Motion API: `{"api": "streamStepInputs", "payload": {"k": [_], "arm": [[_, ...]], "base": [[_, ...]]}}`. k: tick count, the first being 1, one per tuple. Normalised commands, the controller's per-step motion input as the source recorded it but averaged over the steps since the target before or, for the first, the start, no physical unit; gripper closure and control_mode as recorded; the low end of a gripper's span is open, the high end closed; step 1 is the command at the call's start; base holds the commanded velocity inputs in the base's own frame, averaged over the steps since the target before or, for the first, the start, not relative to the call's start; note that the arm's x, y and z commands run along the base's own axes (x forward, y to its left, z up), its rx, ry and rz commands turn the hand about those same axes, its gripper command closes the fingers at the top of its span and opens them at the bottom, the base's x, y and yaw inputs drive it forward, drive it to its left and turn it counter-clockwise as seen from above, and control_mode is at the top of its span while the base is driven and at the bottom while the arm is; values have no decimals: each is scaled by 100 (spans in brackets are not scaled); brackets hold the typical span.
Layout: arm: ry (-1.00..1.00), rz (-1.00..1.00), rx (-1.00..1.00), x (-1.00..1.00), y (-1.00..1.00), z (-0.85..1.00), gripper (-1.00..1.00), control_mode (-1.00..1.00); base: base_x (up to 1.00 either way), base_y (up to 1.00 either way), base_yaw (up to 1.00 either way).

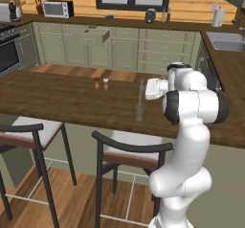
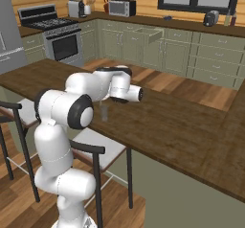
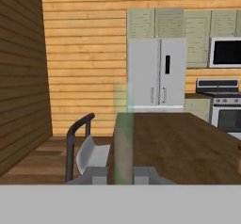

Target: Take a straw from the drawer in front and place it inside the glass cup on the dining counter.

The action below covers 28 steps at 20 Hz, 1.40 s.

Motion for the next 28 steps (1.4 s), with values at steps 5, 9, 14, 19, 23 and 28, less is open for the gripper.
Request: {"api": "streamStepInputs", "payload": {"k": [5,9,14,19,23,28], "arm": [[0,0,0,0,0,-4,100,-100],[0,0,0,0,0,-6,100,-100],[0,0,0,3,0,-7,100,-100],[0,0,0,13,0,-6,100,-100],[0,0,0,14,0,-5,100,-100],[0,0,0,7,0,-7,100,-100]], "base": [[0,0,0],[0,0,0],[0,0,0],[0,0,0],[0,0,0],[0,0,0]]}}
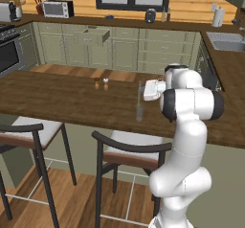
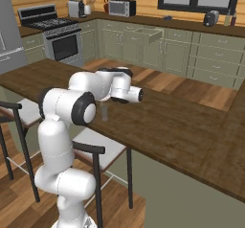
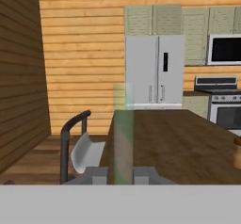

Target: Take a straw from the drawer in front and place it inside the glass cup on the dining counter.

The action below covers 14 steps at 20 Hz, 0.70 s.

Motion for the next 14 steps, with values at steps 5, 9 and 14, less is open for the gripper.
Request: {"api": "streamStepInputs", "payload": {"k": [5,9,14], "arm": [[-1,0,0,1,0,-13,100,-100],[-1,0,0,1,-1,-8,100,-100],[-1,0,0,0,-5,-1,100,-100]], "base": [[0,0,0],[0,0,0],[0,0,0]]}}
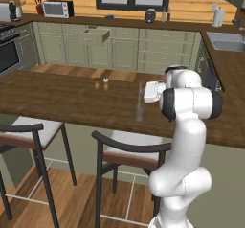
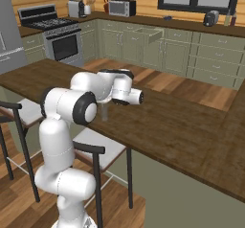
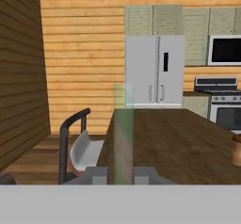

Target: Take a straw from the drawer in front and place it inside the glass cup on the dining counter.

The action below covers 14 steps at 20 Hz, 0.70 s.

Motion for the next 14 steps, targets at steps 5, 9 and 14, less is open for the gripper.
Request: {"api": "streamStepInputs", "payload": {"k": [5,9,14], "arm": [[0,0,0,1,-6,-1,100,-100],[0,0,0,5,-4,-7,100,-100],[0,0,0,10,-2,-7,100,-100]], "base": [[0,0,0],[0,0,0],[0,0,0]]}}
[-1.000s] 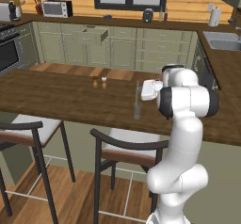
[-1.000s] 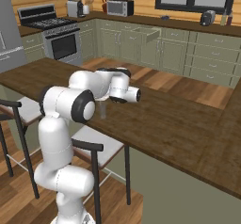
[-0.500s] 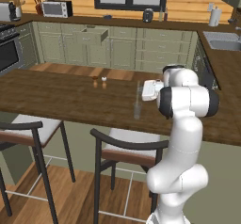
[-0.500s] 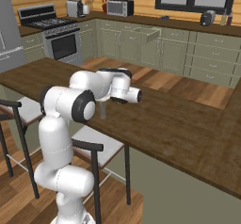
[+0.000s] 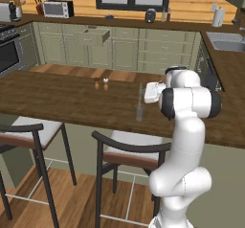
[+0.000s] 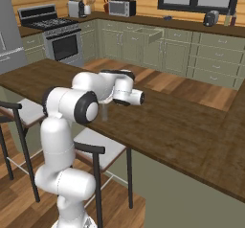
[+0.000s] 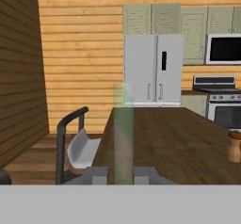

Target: Take a straw from the drawer in front and place it inside the glass cup on the dining counter.

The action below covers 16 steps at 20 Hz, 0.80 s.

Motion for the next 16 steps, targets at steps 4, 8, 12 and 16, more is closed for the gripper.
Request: {"api": "streamStepInputs", "payload": {"k": [4,8,12,16], "arm": [[0,0,0,3,-1,-8,100,-100],[0,0,0,0,-2,-12,100,-100],[0,1,0,0,-1,-16,100,-100],[0,1,0,0,-1,-16,100,-100]], "base": [[0,0,0],[0,0,0],[0,0,0],[0,0,0]]}}
